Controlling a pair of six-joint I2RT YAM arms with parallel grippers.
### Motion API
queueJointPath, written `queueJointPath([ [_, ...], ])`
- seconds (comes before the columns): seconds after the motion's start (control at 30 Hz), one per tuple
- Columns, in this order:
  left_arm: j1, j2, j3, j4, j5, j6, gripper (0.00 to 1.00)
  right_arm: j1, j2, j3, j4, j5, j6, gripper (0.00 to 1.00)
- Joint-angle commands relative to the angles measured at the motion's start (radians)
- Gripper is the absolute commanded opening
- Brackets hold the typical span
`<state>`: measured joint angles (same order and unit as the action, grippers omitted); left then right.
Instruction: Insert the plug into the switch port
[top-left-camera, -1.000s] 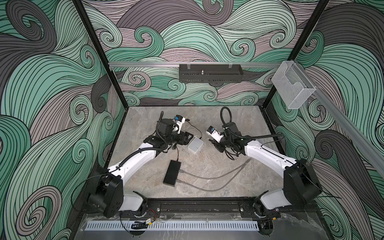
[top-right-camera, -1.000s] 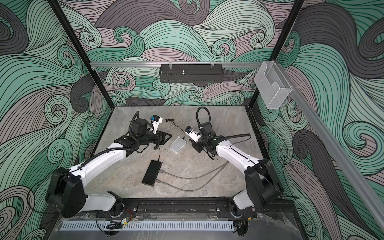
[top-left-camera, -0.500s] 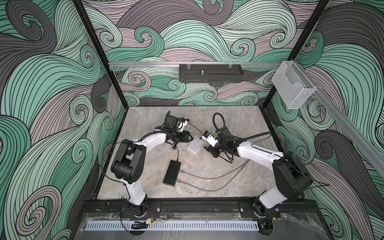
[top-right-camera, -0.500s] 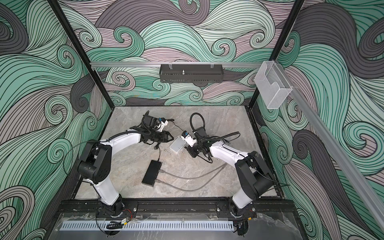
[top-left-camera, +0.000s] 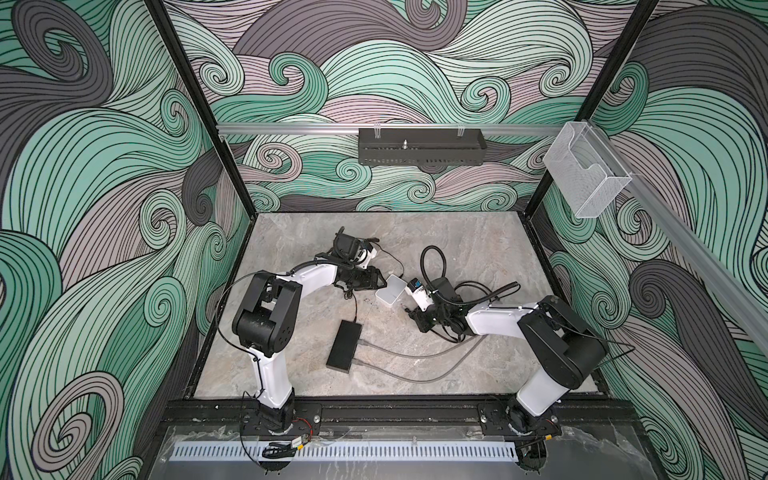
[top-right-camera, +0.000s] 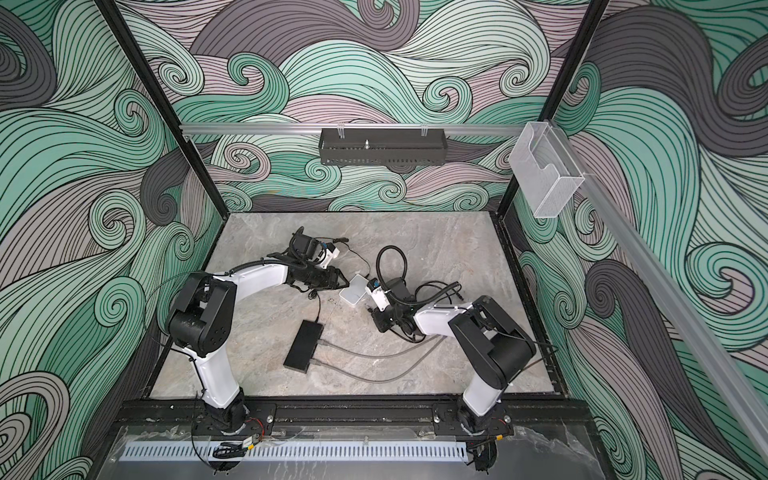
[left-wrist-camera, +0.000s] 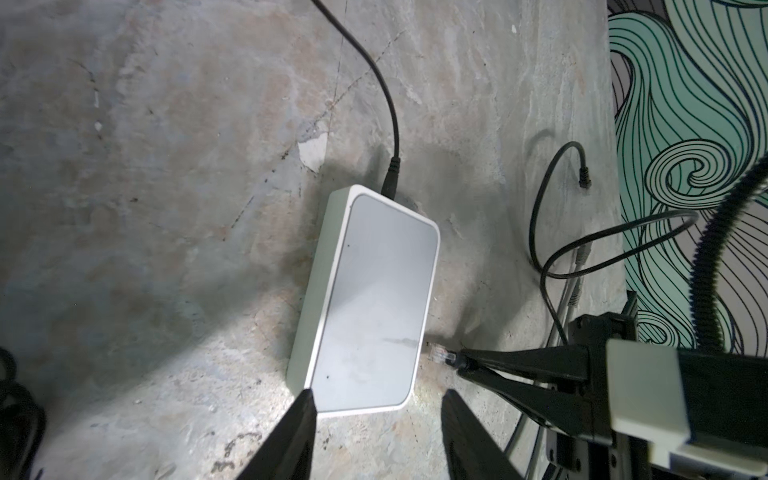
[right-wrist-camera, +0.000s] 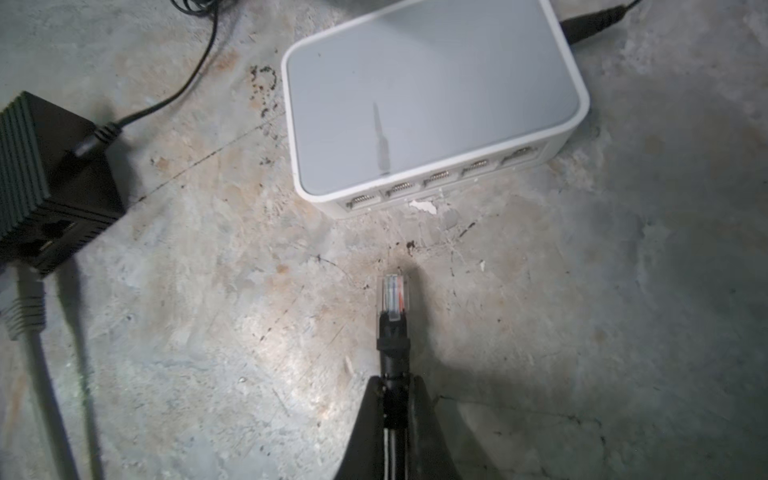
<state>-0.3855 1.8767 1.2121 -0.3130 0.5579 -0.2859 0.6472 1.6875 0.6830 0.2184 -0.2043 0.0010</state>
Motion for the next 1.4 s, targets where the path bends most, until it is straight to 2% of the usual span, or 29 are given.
queueJointPath([
  [0.0, 0.005, 0.037, 0.081, -0.058, 0.002, 0.036, 0.52, 0.005, 0.012, -0.002, 0.130, 0.035, -0.016, 0.00],
  [0.2, 0.004, 0.116, 0.205, -0.087, -0.074, 0.119, 0.55, 0.009, -0.007, -0.028, 0.148, 0.102, -0.014, 0.00],
  [0.43, -0.011, 0.282, 0.389, -0.121, -0.003, 0.158, 0.55, 0.008, -0.034, -0.055, 0.152, 0.119, -0.012, 0.00],
  [0.7, -0.023, 0.312, 0.402, -0.119, 0.013, 0.093, 0.55, 0.029, 0.015, -0.022, 0.171, 0.115, -0.011, 0.00],
  [1.03, -0.069, 0.316, 0.342, -0.008, 0.072, 0.057, 0.55, 0.041, 0.070, 0.010, 0.175, 0.112, -0.007, 0.00],
  [1.37, -0.073, 0.296, 0.327, -0.010, 0.033, 0.053, 0.53, 0.042, 0.082, 0.017, 0.175, 0.109, -0.007, 0.00],
])
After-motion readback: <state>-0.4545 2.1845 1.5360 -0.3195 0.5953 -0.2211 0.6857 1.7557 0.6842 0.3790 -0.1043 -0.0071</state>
